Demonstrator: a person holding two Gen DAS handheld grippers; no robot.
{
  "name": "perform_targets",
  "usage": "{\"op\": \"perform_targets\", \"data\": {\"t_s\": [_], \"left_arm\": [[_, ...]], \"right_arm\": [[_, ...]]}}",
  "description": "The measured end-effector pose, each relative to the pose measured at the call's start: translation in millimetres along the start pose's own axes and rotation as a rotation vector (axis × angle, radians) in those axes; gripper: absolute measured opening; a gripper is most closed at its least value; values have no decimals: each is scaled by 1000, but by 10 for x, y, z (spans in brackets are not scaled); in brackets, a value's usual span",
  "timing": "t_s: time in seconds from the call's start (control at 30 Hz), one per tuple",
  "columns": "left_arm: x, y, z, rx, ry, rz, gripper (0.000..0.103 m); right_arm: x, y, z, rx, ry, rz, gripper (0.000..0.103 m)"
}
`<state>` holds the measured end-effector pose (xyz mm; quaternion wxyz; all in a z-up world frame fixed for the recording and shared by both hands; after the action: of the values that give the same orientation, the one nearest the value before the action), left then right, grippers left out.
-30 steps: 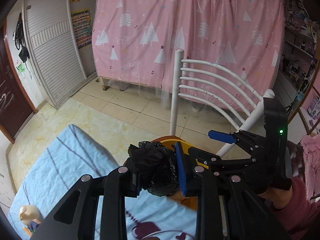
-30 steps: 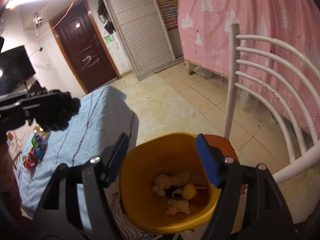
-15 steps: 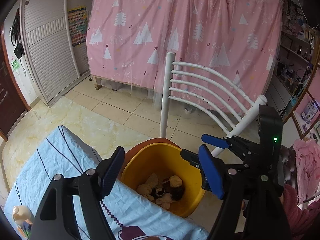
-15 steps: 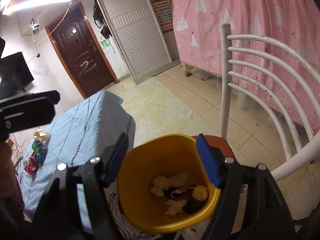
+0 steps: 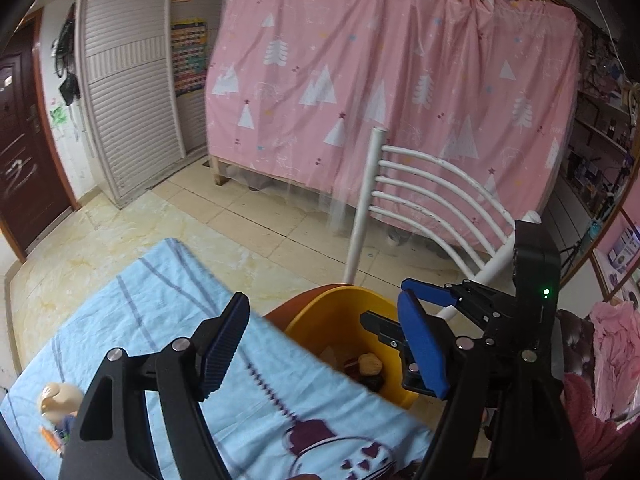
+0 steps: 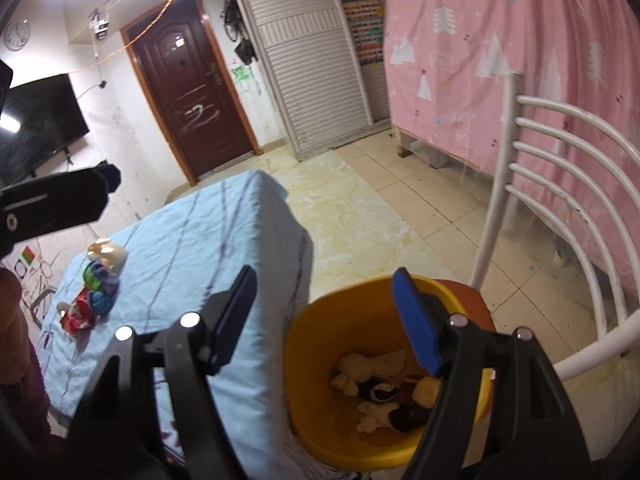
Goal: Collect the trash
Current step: 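Move both open tools back over the items on the bed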
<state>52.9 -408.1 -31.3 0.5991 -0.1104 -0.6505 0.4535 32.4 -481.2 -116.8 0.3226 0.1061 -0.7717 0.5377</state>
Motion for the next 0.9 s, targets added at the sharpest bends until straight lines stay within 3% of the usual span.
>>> {"op": "perform_targets", "data": {"t_s": [0.57, 0.9], "left_arm": [[849, 498, -1315, 112, -266, 19, 68], [1235, 846, -2048, 207, -364, 6, 68]], "right_arm": [[-225, 21, -1191, 172, -136, -41, 68], [-325, 89, -1772, 258, -197, -78, 69]]}}
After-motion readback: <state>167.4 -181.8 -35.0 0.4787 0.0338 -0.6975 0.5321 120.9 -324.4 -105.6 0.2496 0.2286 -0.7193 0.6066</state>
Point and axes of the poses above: each gripper's, at about its wrist camera, not at the fingertips, and x roughly against the way its jaws point, z to its right, y to its underside, the point moved 7 cm from there along -x, roughly the way its jaws point, and after that the axes turned 5 degrees about y, right-handed, at the moved point
